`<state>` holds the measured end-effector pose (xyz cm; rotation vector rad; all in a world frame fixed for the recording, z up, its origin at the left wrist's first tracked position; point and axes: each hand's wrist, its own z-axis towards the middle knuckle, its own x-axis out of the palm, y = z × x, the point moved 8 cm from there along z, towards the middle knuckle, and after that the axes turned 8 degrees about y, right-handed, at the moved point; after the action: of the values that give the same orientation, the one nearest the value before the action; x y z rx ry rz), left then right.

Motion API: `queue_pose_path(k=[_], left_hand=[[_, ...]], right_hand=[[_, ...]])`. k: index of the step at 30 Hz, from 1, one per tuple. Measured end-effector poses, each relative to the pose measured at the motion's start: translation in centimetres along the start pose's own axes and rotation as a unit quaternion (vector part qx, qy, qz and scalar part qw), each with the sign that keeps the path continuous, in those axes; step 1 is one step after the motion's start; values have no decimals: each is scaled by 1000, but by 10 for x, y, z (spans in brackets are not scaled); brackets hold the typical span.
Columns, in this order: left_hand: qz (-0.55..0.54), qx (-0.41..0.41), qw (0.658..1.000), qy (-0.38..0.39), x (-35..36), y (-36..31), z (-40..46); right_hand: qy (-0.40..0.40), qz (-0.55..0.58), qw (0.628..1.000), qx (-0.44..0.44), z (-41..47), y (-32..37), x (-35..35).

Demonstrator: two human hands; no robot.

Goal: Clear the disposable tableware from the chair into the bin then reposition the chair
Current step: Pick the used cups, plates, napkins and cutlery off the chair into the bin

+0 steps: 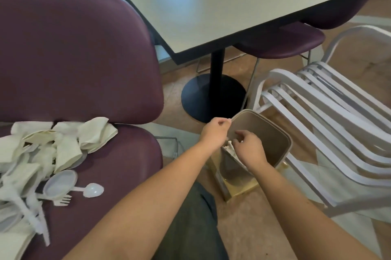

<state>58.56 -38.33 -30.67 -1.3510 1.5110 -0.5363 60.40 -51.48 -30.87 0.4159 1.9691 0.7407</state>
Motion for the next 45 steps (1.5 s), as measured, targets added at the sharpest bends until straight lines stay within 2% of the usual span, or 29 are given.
queue_pose_path(k=[5,12,21,24,26,29,32,36,41,45], left_hand=[[10,17,998,-63,-79,25,-38],[-3,10,981,-191,-198,84,-139],[-2,-29,962,-270,-282,178,-263],[12,-53,959,-277,-299,216,-298],[71,-86,951,-288,-310,240,-322],[199,-179,916,-298,-321,266,-356],[223,-243,902,-279,-318,282,-372],[249,-268,890,-273,-315,294,-378],[310,-243,865,-310,-315,287,-383],[264,-233,881,-316,-316,286,-384]], right_hand=[[31,-1,996,-80,-17,62,38],[78,-49,979,-182,-68,154,121],[154,-104,953,-240,-130,213,221],[170,-154,939,-257,-145,222,245],[171,-188,928,-271,-152,225,257],[168,-214,920,-280,-160,228,271],[161,-253,906,-298,-165,230,279],[149,-303,886,-317,-170,230,285],[116,-328,877,-331,-173,232,283],[119,-330,876,-331,-174,231,279]])
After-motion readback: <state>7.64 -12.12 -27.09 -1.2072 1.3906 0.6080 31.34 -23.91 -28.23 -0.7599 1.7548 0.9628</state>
